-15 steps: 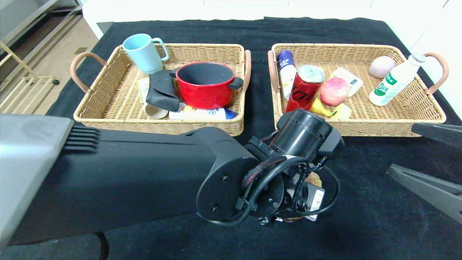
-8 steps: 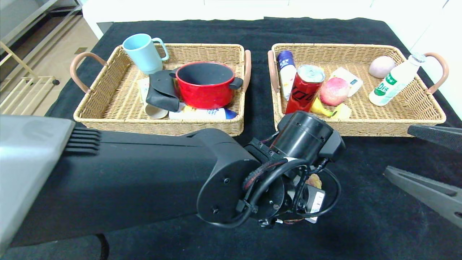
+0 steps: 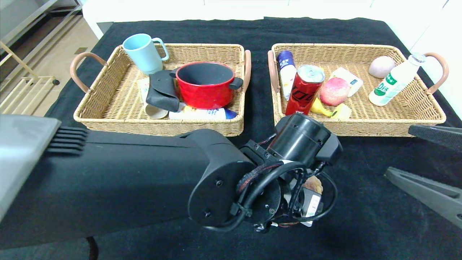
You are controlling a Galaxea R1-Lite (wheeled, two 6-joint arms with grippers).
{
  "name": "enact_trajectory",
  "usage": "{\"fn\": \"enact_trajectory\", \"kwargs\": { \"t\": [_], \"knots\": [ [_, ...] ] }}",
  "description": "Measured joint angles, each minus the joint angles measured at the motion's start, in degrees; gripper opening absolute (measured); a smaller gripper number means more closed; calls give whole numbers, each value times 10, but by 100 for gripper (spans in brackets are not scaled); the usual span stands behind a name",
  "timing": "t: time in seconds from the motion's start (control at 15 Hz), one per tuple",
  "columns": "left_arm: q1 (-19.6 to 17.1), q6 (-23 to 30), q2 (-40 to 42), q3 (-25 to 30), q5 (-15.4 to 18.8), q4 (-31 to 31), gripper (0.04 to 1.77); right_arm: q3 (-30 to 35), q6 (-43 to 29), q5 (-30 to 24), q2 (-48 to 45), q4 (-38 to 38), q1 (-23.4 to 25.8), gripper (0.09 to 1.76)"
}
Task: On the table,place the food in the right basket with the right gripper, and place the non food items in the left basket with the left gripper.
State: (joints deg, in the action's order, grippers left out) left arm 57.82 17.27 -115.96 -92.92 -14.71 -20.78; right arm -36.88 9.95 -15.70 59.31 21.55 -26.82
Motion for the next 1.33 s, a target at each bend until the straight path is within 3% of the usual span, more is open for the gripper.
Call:
{"fn": "enact_trajectory", "kwargs": {
  "t": [0.53,1.33],
  "knots": [
    [8,4,55,64,-16,5,163,0,0,0,-9,1,-3,171],
    [12,4,142,154,-14,7,170,2,1,-1,-8,-1,-3,171]
  ]
}}
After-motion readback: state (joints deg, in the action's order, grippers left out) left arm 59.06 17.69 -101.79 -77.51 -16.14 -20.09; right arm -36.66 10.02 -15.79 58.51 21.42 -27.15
